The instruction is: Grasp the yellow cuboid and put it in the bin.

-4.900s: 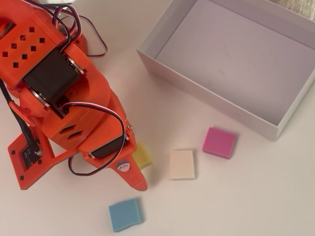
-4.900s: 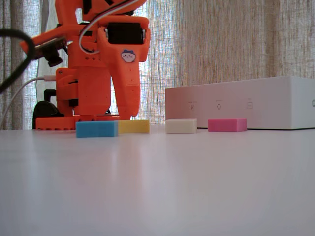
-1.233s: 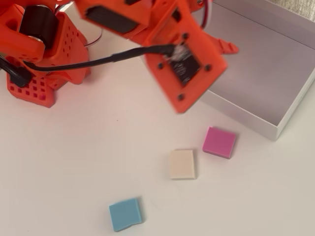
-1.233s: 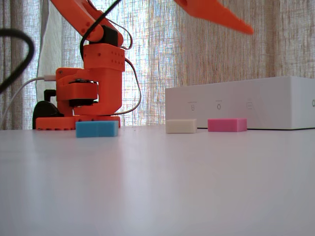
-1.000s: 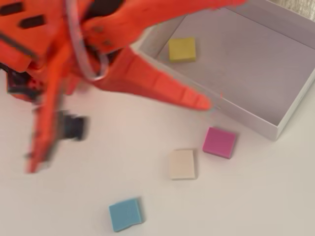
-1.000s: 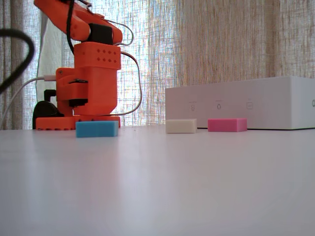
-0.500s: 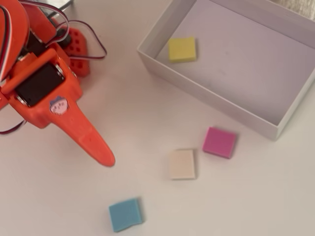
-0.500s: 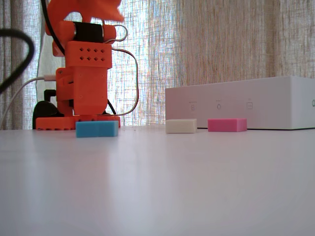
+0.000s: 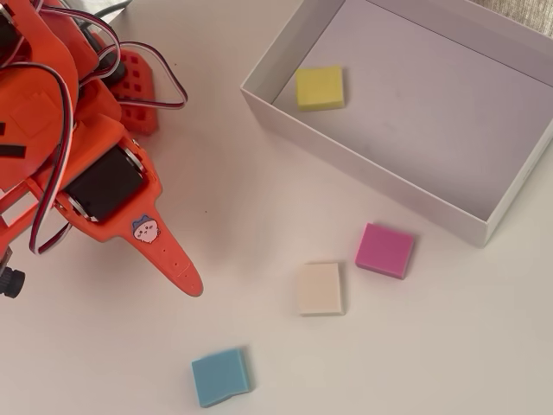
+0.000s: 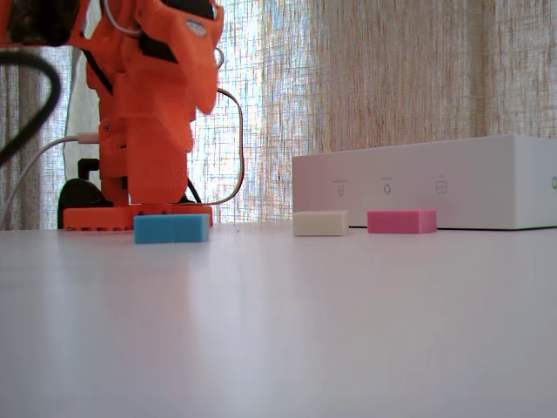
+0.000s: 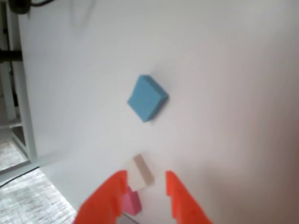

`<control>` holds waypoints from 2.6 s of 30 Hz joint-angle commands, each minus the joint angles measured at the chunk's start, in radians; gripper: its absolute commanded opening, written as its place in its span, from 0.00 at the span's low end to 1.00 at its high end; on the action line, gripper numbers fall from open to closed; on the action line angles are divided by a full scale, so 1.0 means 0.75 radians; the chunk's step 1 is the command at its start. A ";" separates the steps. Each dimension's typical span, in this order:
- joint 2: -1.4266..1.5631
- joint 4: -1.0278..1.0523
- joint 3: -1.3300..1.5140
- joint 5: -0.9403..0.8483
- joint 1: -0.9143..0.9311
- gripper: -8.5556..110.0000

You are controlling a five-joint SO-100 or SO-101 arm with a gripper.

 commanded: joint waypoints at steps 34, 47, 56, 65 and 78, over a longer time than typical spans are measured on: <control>0.002 -0.014 0.008 -0.018 0.018 0.00; 0.002 -0.014 0.008 -0.018 0.018 0.00; 0.002 -0.014 0.008 -0.018 0.018 0.00; 0.002 -0.014 0.008 -0.018 0.018 0.00; 0.002 -0.014 0.008 -0.018 0.018 0.00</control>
